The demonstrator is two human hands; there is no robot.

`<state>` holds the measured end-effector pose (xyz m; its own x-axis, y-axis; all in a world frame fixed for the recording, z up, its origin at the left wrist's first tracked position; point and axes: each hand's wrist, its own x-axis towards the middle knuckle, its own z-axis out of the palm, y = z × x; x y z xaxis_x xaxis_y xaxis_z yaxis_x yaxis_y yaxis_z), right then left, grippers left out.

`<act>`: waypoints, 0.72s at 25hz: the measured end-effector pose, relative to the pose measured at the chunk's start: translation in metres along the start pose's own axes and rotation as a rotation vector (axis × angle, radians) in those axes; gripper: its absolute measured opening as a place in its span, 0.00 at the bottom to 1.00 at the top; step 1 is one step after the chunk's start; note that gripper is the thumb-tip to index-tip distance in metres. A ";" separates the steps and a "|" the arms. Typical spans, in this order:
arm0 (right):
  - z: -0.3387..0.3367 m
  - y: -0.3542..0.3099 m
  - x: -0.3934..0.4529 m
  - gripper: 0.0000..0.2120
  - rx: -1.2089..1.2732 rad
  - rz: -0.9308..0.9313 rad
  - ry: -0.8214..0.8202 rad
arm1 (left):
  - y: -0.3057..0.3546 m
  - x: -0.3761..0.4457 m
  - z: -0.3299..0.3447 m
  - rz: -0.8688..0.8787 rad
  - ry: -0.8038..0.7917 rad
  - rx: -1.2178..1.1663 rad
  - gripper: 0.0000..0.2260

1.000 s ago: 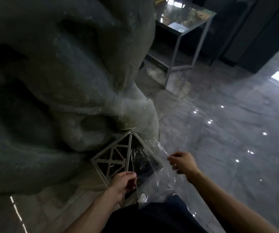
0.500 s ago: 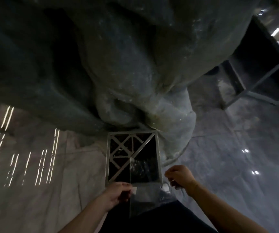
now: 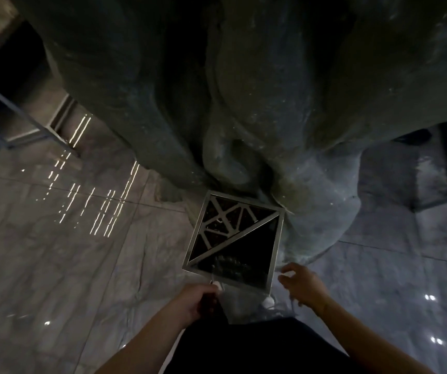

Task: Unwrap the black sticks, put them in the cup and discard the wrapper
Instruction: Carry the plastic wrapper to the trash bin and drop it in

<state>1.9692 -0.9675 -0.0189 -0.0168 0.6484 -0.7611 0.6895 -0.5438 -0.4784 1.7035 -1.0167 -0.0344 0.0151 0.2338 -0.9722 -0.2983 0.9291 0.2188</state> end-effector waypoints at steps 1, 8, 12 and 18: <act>-0.006 0.004 -0.004 0.15 -0.137 -0.122 0.014 | 0.005 0.003 0.002 -0.011 0.022 0.006 0.05; -0.026 0.014 -0.028 0.34 -0.574 -0.598 -0.050 | 0.037 0.034 0.004 -0.130 0.059 0.086 0.10; -0.017 0.011 -0.027 0.21 -0.544 -0.683 0.140 | 0.038 0.042 0.001 -0.151 0.056 0.093 0.10; -0.003 0.000 -0.021 0.13 -0.562 -0.750 0.253 | 0.031 0.039 0.001 -0.087 0.073 0.107 0.10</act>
<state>1.9720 -0.9791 -0.0017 -0.4817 0.8543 -0.1953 0.8098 0.3487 -0.4718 1.6956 -0.9789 -0.0654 -0.0344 0.1327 -0.9906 -0.1959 0.9710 0.1369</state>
